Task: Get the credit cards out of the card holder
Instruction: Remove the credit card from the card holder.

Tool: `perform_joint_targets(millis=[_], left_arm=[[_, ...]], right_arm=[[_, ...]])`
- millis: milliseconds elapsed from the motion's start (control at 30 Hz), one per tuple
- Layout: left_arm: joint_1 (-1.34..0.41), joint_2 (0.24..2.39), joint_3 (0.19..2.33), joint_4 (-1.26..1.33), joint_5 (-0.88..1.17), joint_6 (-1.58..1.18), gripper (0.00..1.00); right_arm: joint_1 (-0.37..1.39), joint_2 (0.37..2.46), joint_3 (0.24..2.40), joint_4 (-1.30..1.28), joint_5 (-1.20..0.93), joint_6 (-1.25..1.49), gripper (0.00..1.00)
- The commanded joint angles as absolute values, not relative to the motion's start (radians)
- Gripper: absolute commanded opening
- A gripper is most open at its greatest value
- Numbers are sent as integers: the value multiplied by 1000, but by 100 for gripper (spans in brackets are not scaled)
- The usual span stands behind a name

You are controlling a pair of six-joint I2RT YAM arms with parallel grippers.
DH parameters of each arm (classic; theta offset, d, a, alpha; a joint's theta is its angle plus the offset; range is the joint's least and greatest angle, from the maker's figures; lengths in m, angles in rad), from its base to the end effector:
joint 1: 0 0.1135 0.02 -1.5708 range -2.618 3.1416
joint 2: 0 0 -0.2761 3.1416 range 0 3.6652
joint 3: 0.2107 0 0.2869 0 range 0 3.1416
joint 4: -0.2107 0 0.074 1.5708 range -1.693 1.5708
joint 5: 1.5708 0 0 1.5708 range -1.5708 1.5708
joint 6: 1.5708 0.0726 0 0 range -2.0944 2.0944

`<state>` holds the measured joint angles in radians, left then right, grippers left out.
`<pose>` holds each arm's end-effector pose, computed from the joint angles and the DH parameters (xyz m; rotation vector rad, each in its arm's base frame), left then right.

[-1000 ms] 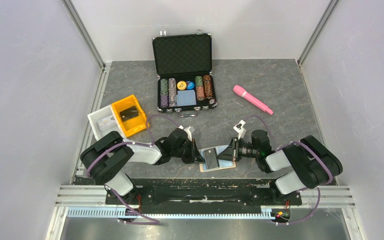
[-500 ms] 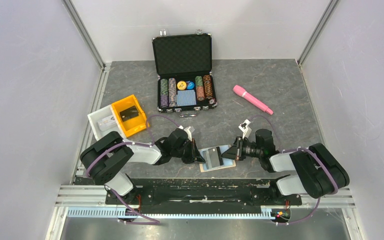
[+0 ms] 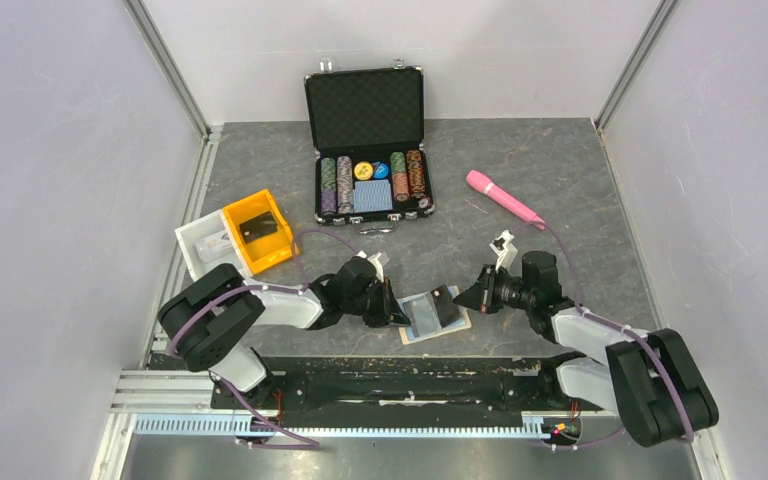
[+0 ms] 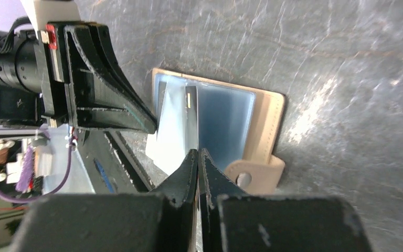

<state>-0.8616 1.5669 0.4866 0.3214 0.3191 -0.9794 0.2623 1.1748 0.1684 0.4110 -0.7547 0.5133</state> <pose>0.1831 -0.2484 0.0720 0.0270 2.6569 -1.1651 0.1989 0.1049 0.0921 -0.1836 2.2424 1.2495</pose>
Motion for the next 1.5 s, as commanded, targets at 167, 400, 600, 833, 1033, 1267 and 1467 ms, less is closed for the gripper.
perform_joint_targets(millis=[167,400,600,833,1033,1267,1467], left_arm=[[-868,1501,544,10,219,-921,22],[-868,1348,655,-156,201,-855,47],[-868,1177,759,-288,173,-709,67],[-868,1129,844,-351,299,-556,62],[-868,1107,863,-380,403,-490,56],[-868,1115,850,-374,478,-477,51],[-867,1119,814,-313,521,-507,33]], right_arm=[[248,1030,334,100,-592,346,0],[248,1013,384,66,-766,298,0],[310,1003,384,133,-882,337,0],[434,1005,373,298,-1002,437,0],[503,990,365,388,-1046,502,0],[521,986,332,489,-1060,567,0],[523,989,319,504,-1058,571,0]])
